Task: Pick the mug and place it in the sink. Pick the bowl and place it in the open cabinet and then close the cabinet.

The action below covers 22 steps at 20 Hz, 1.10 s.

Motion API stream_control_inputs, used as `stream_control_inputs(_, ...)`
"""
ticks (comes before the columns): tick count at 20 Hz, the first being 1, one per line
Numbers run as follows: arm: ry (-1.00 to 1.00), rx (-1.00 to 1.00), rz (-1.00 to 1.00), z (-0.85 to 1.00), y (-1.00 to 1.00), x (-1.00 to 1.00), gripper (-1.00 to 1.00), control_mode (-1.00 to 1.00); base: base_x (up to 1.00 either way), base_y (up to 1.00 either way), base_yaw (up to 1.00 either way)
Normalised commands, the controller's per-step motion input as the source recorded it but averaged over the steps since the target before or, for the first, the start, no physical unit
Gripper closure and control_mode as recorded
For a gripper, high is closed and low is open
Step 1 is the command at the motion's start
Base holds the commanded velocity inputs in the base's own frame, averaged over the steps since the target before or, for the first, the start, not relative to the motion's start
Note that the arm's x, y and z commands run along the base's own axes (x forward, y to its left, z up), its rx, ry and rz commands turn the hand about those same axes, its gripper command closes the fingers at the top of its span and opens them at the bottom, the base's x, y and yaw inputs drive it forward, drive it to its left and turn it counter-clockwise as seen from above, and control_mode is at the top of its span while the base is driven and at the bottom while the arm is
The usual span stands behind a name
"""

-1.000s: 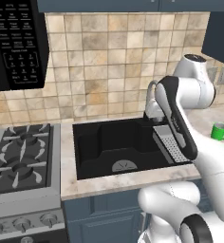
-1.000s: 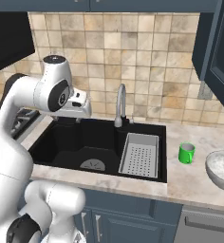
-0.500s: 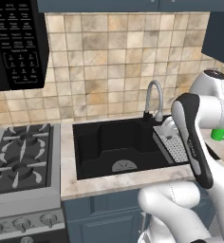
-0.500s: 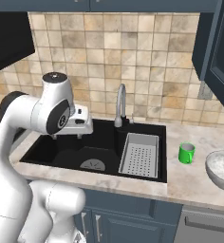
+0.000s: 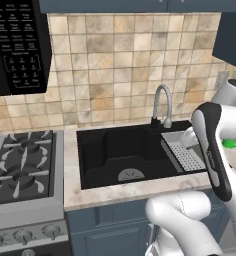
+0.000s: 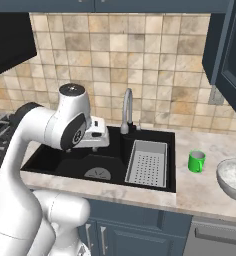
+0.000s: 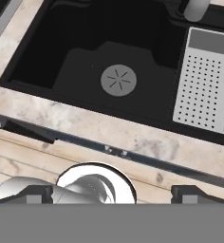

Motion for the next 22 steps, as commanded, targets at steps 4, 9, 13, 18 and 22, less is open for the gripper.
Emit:
stream_control_inputs(4, 0.0, 0.0, 0.0, -0.09, -0.27, 0.19, -1.0, -1.0, 0.0, 0.0, 0.0)
stream_control_inputs(9, 0.0, 0.0, 0.0, -0.14, -0.32, 0.26, -1.0, -1.0, 0.0, 0.0, 0.0)
stream_control_inputs(13, 0.0, -0.01, 0.0, -0.22, -0.25, 0.31, -1.0, -1.0, 0.0, 0.0, 0.0)
stream_control_inputs(18, 0.0, -0.06, 0.0, -0.35, -0.17, 0.37, -1.0, -1.0, 0.0, 0.0, 0.0)
stream_control_inputs(22, 0.0, 0.0, 0.0, -0.28, -0.34, 0.39, -1.0, -1.0, 0.0, 0.0, 0.0)
